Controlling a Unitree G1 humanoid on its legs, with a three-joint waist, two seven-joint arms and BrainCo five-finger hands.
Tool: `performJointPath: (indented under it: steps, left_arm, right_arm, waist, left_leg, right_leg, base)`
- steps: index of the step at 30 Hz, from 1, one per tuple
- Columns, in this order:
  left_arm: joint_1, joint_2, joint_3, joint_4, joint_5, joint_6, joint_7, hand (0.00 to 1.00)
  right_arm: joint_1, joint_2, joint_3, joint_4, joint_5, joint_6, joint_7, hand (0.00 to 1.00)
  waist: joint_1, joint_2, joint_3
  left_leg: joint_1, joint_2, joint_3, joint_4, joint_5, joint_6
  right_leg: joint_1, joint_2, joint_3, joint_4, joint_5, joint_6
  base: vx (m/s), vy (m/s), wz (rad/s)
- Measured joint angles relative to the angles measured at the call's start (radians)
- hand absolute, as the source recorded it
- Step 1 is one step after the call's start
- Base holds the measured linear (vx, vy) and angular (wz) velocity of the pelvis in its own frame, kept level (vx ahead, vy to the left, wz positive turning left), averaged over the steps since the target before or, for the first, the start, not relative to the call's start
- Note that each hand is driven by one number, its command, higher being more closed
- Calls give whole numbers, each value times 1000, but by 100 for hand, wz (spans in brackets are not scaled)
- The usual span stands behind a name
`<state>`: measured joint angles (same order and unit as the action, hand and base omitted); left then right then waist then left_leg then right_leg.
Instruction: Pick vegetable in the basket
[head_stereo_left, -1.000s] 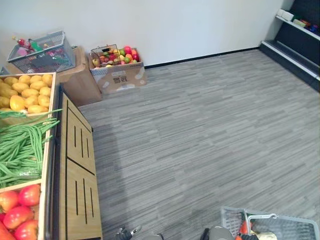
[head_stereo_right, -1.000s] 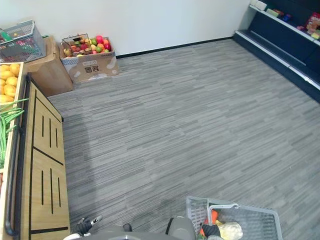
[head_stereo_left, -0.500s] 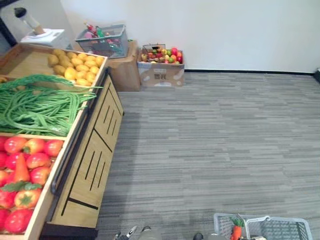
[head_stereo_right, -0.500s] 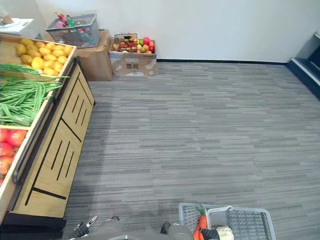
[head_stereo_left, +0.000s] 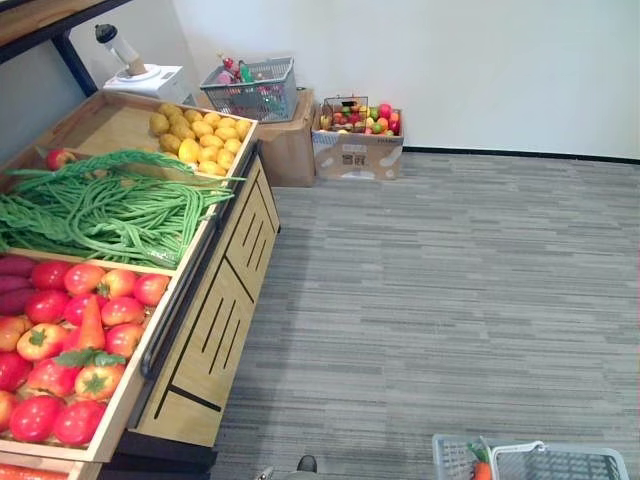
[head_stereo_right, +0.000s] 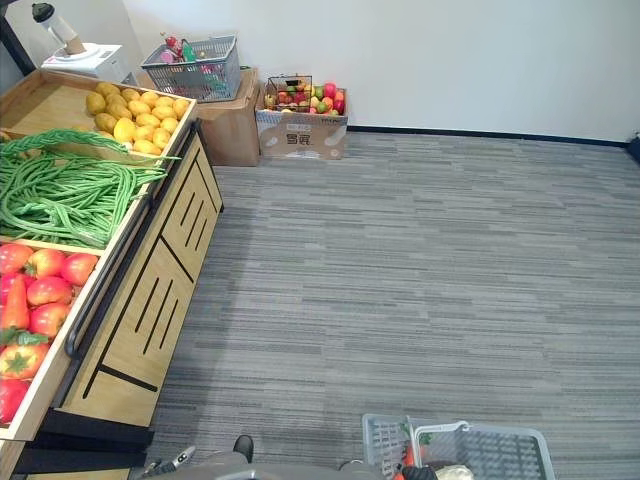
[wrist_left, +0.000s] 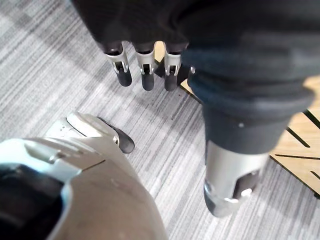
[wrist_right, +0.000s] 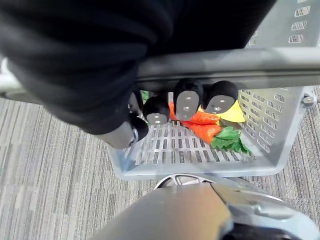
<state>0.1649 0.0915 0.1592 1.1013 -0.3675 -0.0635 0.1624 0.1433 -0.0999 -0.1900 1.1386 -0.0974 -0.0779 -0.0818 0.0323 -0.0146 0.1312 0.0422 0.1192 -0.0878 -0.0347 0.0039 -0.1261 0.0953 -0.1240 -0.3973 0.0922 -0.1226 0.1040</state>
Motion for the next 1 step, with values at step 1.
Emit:
performJointPath:
  steps: [1]
  left_arm:
    - [-4,2,-5,7,10,-1,8,0]
  right_arm:
    - [0,0,-1,1,0,0,1,100]
  waist:
    - [-1,1,-1]
  left_leg:
    - [1,1,0,-1,1,0]
  right_leg:
    - [1,1,-1,0,0,0]
  base:
    - [0,0,0]
